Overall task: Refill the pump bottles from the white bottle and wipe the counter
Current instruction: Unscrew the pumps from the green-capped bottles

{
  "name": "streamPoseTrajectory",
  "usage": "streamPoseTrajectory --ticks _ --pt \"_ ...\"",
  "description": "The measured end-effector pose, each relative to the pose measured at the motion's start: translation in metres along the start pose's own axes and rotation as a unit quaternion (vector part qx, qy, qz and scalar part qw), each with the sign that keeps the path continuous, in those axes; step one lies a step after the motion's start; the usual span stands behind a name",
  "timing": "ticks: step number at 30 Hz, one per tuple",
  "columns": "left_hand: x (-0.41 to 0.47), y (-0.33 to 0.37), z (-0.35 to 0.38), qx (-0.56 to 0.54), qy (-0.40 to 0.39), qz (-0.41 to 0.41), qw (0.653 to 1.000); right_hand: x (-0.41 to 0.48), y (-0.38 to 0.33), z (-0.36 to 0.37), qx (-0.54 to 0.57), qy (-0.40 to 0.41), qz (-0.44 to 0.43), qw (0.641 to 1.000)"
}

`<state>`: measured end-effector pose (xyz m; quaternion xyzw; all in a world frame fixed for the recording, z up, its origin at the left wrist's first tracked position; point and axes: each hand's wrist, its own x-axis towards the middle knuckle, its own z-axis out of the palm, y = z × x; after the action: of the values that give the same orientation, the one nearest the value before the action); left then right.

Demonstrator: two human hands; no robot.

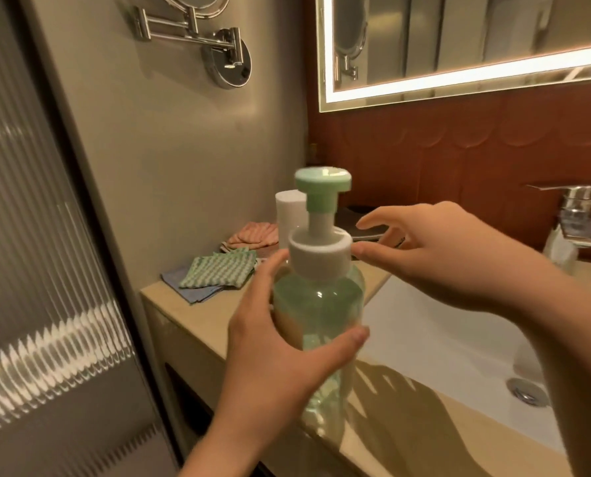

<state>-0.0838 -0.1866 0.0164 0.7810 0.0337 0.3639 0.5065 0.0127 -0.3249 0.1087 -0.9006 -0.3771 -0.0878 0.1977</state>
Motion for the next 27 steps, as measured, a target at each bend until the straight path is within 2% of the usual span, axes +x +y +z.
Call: streamPoseTrajectory --ticks 3,10,19,27 --pt "-0.013 -0.011 0.026 -0.013 -0.006 -0.046 0.999 -0.007 0.003 -0.009 -0.031 -0.019 0.003 0.999" --pt "-0.019 -0.035 0.061 -0.050 0.063 -0.089 0.993 -0.009 0.013 -0.014 -0.029 -0.102 0.028 0.994" --pt "-0.021 -0.049 0.064 0.011 0.125 -0.060 0.990 -0.003 0.014 -0.002 -0.046 -0.147 -0.014 0.988" --pt "-0.027 -0.047 0.077 0.010 0.181 -0.098 0.979 0.013 0.017 0.013 0.058 -0.224 -0.072 0.970"
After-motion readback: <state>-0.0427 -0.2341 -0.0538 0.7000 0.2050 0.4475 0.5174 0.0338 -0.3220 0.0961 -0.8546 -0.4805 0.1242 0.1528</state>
